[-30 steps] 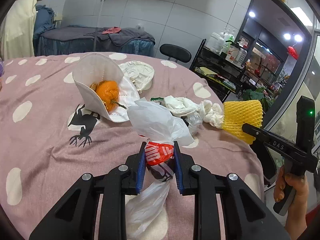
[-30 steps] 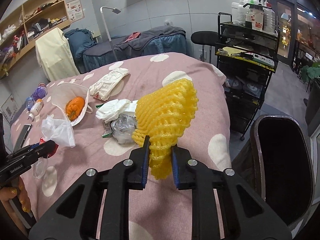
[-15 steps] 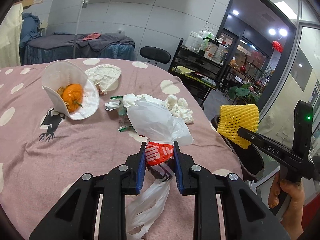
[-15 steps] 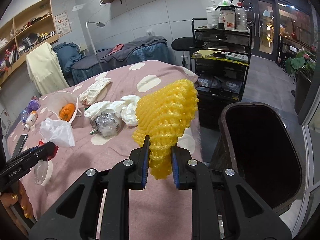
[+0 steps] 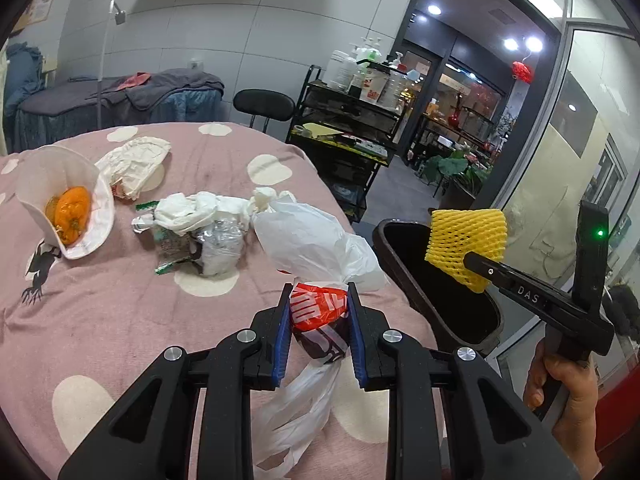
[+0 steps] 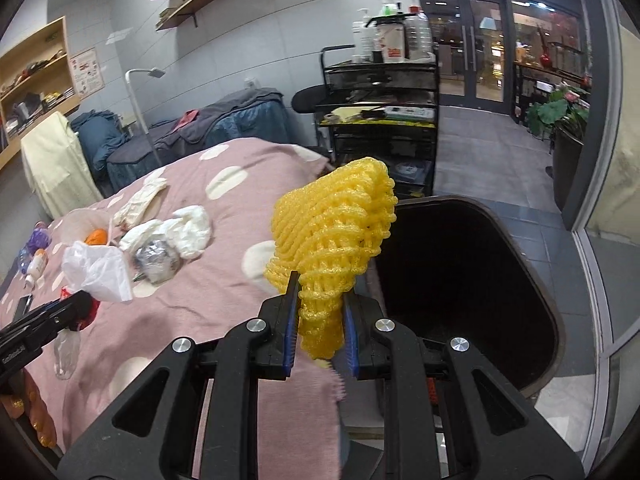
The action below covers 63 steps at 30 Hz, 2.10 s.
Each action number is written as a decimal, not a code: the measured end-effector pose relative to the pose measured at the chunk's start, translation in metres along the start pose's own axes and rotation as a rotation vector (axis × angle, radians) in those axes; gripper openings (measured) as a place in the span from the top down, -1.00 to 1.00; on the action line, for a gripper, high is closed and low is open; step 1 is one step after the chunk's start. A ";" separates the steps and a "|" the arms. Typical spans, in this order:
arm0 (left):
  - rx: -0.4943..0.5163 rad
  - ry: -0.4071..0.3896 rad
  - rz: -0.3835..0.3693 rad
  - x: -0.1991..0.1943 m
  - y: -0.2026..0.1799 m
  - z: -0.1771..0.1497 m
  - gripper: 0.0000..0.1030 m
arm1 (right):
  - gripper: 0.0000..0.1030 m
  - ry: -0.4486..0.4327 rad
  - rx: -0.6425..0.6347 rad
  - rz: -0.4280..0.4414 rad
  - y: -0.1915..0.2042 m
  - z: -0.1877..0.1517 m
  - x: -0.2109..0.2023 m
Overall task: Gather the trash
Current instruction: 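Carry the yellow net over the bin and open the right tool, then move the plastic bag over the bin and open the left tool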
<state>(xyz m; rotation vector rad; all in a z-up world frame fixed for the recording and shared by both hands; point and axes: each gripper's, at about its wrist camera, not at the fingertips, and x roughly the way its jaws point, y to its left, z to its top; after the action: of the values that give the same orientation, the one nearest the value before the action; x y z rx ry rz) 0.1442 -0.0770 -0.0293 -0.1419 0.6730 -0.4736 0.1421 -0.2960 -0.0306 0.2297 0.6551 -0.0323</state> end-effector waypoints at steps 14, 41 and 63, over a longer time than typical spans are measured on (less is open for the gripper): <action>0.103 0.024 -0.088 0.024 -0.049 0.010 0.52 | 0.61 0.066 0.159 -0.188 -0.103 -0.001 0.035; 0.147 0.090 -0.160 0.051 -0.078 0.017 0.52 | -0.69 0.087 0.236 -0.250 -0.124 -0.021 0.042; 0.196 0.268 -0.250 0.130 -0.130 0.037 0.52 | -0.79 -0.015 0.241 -0.272 -0.131 -0.039 -0.018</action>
<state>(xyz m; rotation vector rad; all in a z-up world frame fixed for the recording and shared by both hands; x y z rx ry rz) 0.2071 -0.2539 -0.0385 0.0243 0.8716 -0.8052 0.0913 -0.4158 -0.0764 0.3706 0.6638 -0.3757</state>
